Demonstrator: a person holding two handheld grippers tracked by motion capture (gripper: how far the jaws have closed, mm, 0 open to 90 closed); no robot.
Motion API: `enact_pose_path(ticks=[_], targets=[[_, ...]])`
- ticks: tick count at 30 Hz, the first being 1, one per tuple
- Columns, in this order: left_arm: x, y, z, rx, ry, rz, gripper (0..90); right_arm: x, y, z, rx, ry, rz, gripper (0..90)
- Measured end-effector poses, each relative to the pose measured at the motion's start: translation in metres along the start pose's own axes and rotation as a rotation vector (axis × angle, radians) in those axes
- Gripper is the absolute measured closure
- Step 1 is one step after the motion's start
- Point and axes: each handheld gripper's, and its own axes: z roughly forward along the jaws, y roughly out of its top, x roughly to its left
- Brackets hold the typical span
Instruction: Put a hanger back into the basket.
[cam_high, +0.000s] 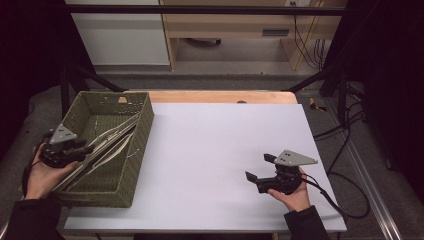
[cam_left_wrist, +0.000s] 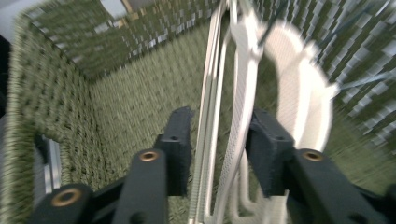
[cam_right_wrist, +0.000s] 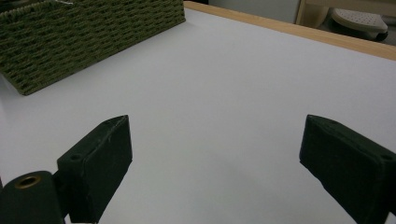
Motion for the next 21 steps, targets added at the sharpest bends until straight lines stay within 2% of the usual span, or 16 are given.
enact_pose_path(ticks=[3,5,6,8,10,12,17,21], targets=[[-0.002,0.002,-0.015,-0.085,0.014,-0.044,52.7,0.000,0.000,0.000,0.001,0.002,-0.002,10.1],[-0.005,0.004,-0.024,-0.150,0.025,-0.067,51.2,0.001,0.000,0.000,-0.002,0.002,0.002,10.1],[-0.007,0.006,-0.027,-0.193,0.026,-0.093,51.4,0.001,0.001,0.000,-0.007,0.001,0.002,10.1],[-0.011,0.012,-0.031,-0.249,0.026,-0.118,58.9,0.000,0.001,0.000,-0.009,0.000,0.002,10.1],[-0.017,0.019,-0.033,-0.275,0.044,-0.118,64.8,0.001,0.001,-0.001,-0.009,0.001,0.000,10.1],[-0.024,0.025,-0.033,-0.311,0.036,-0.136,69.7,0.001,0.001,-0.001,-0.009,0.000,0.000,10.1],[-0.035,0.042,-0.027,-0.336,0.059,-0.123,85.3,0.001,0.001,0.000,-0.008,0.004,-0.009,10.2],[-0.037,0.054,-0.009,-0.301,0.036,-0.111,89.7,0.002,0.000,0.000,-0.005,0.005,-0.005,10.3]])
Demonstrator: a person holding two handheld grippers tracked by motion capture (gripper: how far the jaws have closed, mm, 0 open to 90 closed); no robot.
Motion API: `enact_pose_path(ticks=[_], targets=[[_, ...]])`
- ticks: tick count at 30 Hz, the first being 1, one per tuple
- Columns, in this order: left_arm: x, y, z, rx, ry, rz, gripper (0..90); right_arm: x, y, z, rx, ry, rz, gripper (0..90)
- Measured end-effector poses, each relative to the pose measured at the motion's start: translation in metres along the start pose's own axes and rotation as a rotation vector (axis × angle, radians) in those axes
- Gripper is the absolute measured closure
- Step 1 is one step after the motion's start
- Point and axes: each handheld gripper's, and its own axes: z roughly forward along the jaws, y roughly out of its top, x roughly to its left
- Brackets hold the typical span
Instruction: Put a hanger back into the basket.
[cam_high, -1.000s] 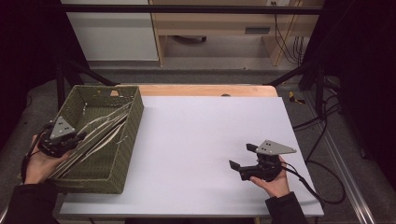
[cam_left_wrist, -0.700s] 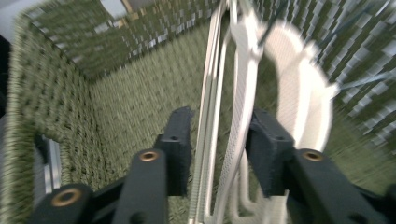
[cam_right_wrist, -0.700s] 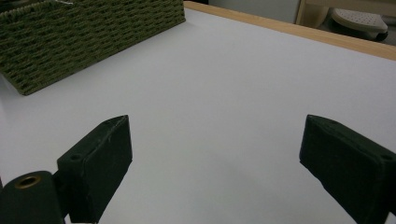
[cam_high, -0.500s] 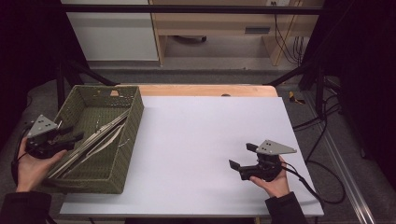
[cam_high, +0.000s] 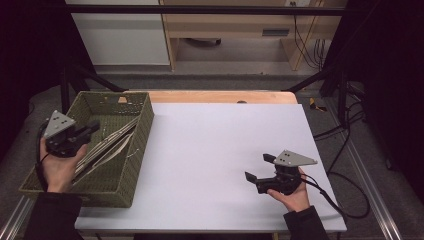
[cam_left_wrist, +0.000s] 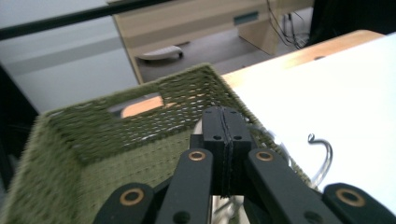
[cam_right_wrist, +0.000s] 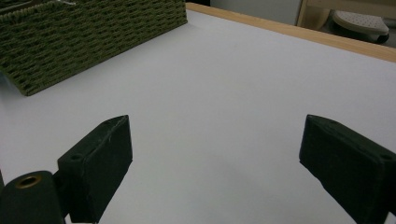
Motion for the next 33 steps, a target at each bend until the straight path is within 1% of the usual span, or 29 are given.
enact_pose_path(ticks=[1,3,5,7,9,11,12,13,14,15,17,18,19,20,21,22,24,25,28,31,32,33], targets=[[-0.002,0.001,0.004,0.010,-0.012,0.008,89.8,0.000,0.000,0.000,0.000,0.000,-0.001,10.3],[-0.007,0.002,0.011,0.018,-0.043,0.041,89.9,0.000,0.000,0.000,-0.001,0.000,-0.003,10.3],[-0.013,0.003,0.014,0.026,-0.051,0.070,89.9,0.000,0.000,-0.001,0.000,0.001,-0.003,10.3],[-0.015,0.003,0.014,0.029,-0.060,0.082,89.9,0.000,0.000,-0.001,0.000,0.002,-0.006,10.3],[-0.015,0.004,0.009,0.023,-0.031,0.090,89.9,0.000,0.000,-0.001,-0.001,-0.002,-0.005,10.3],[-0.012,0.005,0.000,-0.014,0.014,0.057,88.4,0.000,0.000,-0.002,-0.002,-0.003,-0.003,10.3],[-0.011,0.005,-0.007,-0.043,0.019,0.032,85.6,0.000,0.000,-0.002,-0.002,-0.003,-0.004,10.2],[-0.010,0.005,-0.014,-0.069,0.011,0.010,84.8,0.000,0.000,-0.002,-0.001,-0.004,-0.006,10.2],[-0.012,0.004,-0.021,-0.100,0.001,-0.009,82.4,0.000,0.000,-0.002,-0.001,-0.006,-0.008,10.0],[-0.015,0.004,-0.029,-0.127,-0.015,-0.015,78.8,0.000,0.000,-0.002,-0.001,-0.008,-0.006,9.7],[-0.024,0.001,-0.041,-0.164,-0.049,-0.027,71.6,0.000,0.000,-0.002,-0.011,-0.012,-0.006,8.9],[-0.029,0.000,-0.047,-0.181,-0.071,-0.032,66.2,-0.001,-0.001,-0.003,-0.016,-0.010,-0.008,8.1],[-0.035,-0.002,-0.050,-0.198,-0.097,-0.036,60.8,-0.001,-0.001,-0.003,-0.024,-0.018,-0.002,7.0],[-0.041,-0.004,-0.053,-0.209,-0.119,-0.044,54.8,-0.001,-0.001,-0.004,-0.033,-0.020,-0.002,6.3],[-0.049,-0.006,-0.056,-0.215,-0.153,-0.044,48.3,-0.001,-0.001,-0.005,-0.040,-0.021,-0.004,6.1],[-0.054,-0.006,-0.056,-0.221,-0.173,-0.047,42.0,-0.001,0.000,-0.007,-0.052,-0.025,-0.007,5.8],[-0.070,-0.009,-0.054,-0.212,-0.205,-0.028,31.3,-0.001,0.000,-0.010,-0.074,-0.031,-0.008,5.8],[-0.076,-0.010,-0.053,-0.208,-0.223,-0.030,27.0,-0.001,0.000,-0.012,-0.087,-0.034,-0.005,5.7],[-0.099,-0.016,-0.043,-0.176,-0.269,-0.037,18.6,-0.001,0.001,-0.016,-0.109,-0.041,-0.002,5.6],[-0.113,-0.023,-0.034,-0.145,-0.306,-0.035,16.1,-0.002,0.001,-0.021,-0.120,-0.047,0.003,5.6],[-0.117,-0.026,-0.031,-0.132,-0.315,-0.026,15.5,-0.003,0.000,-0.023,-0.123,-0.051,0.005,5.6],[-0.121,-0.028,-0.030,-0.121,-0.311,-0.012,15.4,-0.004,0.000,-0.025,-0.123,-0.052,0.008,5.6]])
